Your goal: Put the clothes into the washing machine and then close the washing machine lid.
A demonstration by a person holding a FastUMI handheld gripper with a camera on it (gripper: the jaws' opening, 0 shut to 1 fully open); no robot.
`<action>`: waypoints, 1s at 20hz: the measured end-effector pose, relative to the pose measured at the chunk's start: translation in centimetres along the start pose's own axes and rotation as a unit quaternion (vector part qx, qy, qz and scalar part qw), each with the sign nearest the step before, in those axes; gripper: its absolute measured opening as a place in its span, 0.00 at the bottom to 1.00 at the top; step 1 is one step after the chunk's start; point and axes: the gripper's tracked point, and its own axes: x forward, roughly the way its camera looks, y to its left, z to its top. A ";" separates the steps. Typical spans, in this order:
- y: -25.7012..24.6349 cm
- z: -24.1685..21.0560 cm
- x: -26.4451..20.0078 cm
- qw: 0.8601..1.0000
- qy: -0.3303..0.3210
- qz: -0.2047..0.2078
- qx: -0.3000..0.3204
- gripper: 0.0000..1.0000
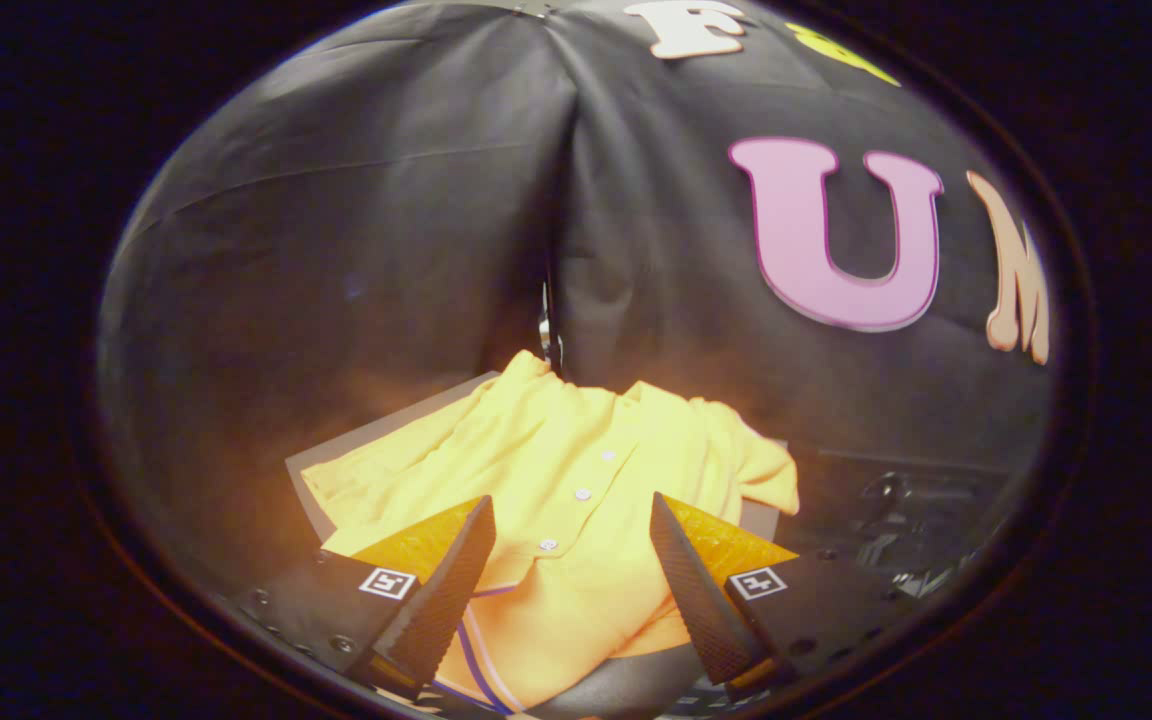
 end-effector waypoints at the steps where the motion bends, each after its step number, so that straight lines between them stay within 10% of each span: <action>1: -0.2 -0.3 0.5 1.000 0.009 -0.002 0.015 0.98; 14: -0.3 -1.7 1.6 0.998 -0.002 -0.059 -0.014 0.96; 18: -0.3 -2.0 1.7 0.998 -0.011 -0.058 -0.021 0.72; 20: -0.2 -1.9 1.9 0.997 -0.017 -0.070 -0.019 0.42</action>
